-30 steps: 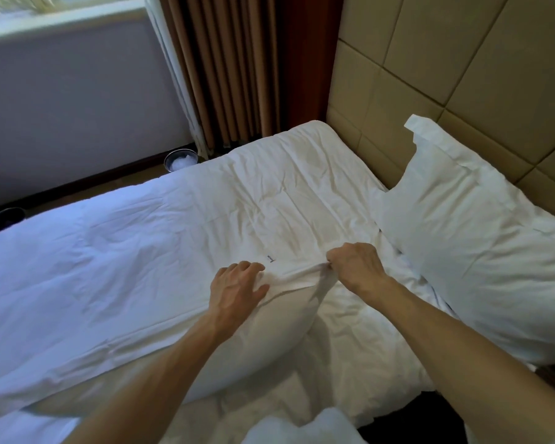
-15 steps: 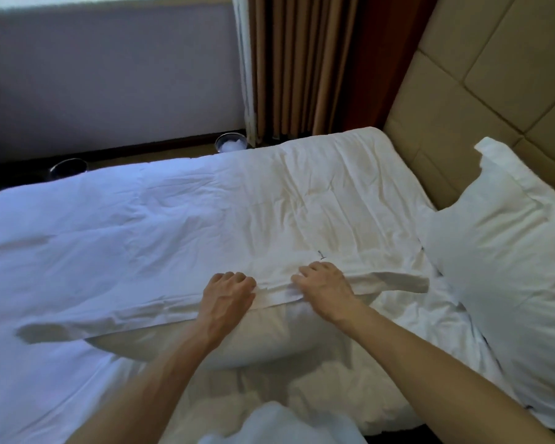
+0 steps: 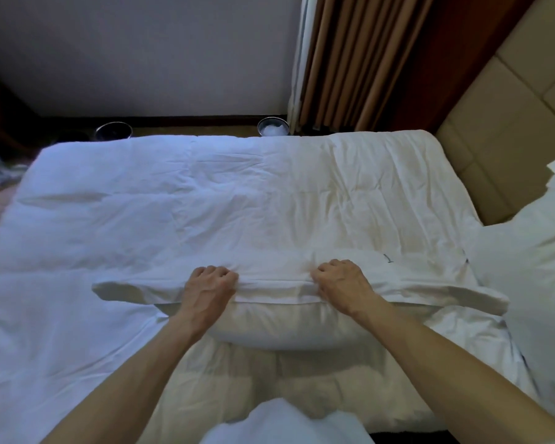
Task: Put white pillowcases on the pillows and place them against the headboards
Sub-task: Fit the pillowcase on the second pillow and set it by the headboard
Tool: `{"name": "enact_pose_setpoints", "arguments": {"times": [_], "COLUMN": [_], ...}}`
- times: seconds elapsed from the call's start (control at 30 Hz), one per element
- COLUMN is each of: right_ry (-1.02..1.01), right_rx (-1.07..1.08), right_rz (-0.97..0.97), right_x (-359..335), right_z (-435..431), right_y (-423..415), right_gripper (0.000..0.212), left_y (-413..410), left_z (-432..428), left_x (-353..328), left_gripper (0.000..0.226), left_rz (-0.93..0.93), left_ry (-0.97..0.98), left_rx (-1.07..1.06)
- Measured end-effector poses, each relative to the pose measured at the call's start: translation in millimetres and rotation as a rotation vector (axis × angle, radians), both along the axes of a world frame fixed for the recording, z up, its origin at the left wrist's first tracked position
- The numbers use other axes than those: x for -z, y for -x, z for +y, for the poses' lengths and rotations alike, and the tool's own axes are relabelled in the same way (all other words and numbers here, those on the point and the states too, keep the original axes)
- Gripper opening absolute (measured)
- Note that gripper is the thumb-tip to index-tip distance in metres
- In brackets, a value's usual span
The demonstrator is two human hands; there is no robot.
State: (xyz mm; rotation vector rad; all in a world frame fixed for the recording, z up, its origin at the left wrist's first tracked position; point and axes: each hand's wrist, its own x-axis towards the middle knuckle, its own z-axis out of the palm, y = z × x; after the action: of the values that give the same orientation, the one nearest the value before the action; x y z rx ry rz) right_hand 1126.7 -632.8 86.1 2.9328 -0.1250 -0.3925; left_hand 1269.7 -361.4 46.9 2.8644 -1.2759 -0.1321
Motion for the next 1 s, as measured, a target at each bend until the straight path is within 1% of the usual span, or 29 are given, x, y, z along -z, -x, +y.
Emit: {"name": "enact_pose_setpoints", "arguments": {"times": [0.13, 0.33, 0.47, 0.67, 0.83, 1.0], "right_ry": [0.07, 0.133, 0.147, 0.114, 0.049, -0.098], "right_rx": [0.004, 0.069, 0.066, -0.062, -0.104, -0.122], "right_rz": [0.042, 0.029, -0.021, -0.072, -0.07, -0.054], "right_x": [10.2, 22.6, 25.2, 32.2, 44.1, 50.9], "right_z": [11.6, 28.1, 32.6, 30.9, 23.3, 5.9], "right_y": [0.1, 8.0, 11.4, 20.9, 35.9, 48.6], "right_gripper": [0.023, 0.03, 0.026, 0.024, 0.027, 0.031], "left_y": [-3.2, -3.3, 1.7, 22.4, 46.7, 73.0], "left_z": [1.5, -3.5, -9.5, -16.4, -24.7, -34.0], "left_x": [10.9, 20.1, 16.6, 11.1, 1.7, -10.2], "left_gripper": [0.01, 0.013, 0.013, 0.02, 0.02, 0.022], "left_rz": [0.003, -0.027, -0.045, -0.142, -0.188, -0.231], "left_ry": [0.003, 0.029, -0.027, -0.237, -0.335, -0.422], "left_rx": [0.034, 0.117, 0.167, 0.286, 0.298, 0.266]}}
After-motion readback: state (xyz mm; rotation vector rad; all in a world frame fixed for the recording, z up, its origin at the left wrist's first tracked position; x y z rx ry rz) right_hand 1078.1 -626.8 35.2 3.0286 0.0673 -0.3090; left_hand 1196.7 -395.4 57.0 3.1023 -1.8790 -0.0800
